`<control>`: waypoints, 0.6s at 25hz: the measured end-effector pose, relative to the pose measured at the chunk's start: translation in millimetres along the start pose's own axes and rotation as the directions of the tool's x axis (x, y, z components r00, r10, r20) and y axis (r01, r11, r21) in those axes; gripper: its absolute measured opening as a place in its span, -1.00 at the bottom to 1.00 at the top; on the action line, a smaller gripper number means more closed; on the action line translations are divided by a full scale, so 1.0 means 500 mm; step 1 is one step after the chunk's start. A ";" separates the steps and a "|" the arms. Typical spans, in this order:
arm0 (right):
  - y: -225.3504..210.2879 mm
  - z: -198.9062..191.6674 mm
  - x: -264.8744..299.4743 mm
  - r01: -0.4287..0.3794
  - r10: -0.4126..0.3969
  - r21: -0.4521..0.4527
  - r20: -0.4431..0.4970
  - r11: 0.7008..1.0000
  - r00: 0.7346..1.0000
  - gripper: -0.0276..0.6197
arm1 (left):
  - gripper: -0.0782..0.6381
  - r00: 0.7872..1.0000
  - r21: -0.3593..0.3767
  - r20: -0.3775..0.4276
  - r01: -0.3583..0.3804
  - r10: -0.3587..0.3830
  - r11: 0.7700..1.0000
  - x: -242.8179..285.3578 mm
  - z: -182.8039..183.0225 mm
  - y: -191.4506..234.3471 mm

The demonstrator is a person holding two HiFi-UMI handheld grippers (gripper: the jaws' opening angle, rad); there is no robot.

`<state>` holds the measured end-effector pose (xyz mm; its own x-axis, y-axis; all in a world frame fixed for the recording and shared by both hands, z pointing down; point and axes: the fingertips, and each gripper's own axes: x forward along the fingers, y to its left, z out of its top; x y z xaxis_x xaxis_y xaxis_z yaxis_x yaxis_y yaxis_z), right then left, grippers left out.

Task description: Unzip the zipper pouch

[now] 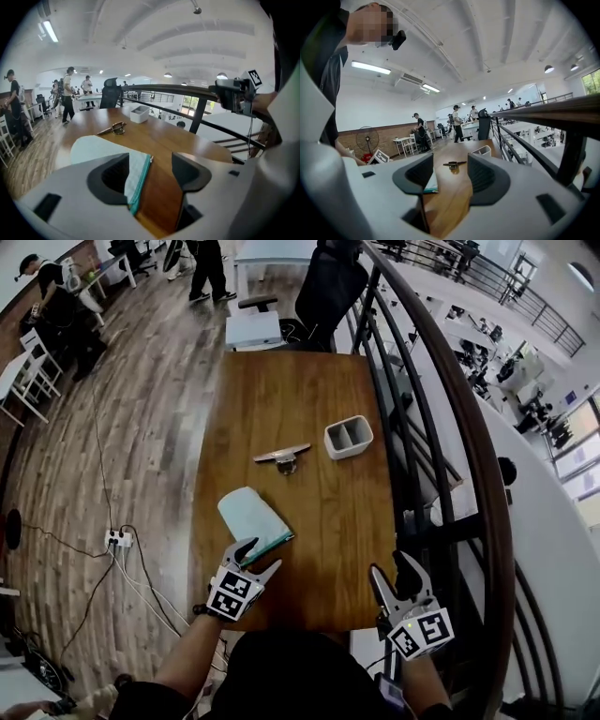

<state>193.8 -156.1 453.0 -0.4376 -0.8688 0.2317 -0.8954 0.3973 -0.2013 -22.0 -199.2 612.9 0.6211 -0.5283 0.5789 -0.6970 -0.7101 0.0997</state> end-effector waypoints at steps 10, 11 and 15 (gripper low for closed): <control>-0.010 -0.046 -0.033 0.100 -0.096 0.070 -0.068 0.992 0.993 -0.24 | -0.05 0.983 0.034 -0.179 0.055 -0.048 0.998 0.078 -0.089 0.005; -0.011 -0.052 -0.034 0.102 -0.096 0.075 -0.078 0.992 0.992 -0.24 | -0.05 0.981 0.037 -0.186 0.054 -0.046 0.998 0.084 -0.091 0.006; -0.009 -0.074 -0.032 0.106 -0.096 0.083 -0.119 0.991 0.988 -0.24 | -0.09 0.975 0.032 -0.216 0.058 -0.049 0.998 0.095 -0.101 0.006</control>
<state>201.6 -133.0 485.6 -0.3566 -0.8614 0.3617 -0.9268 0.2772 -0.2535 -12.7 -203.0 681.5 0.5627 -0.3797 0.7342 -0.6483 -0.7538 0.1070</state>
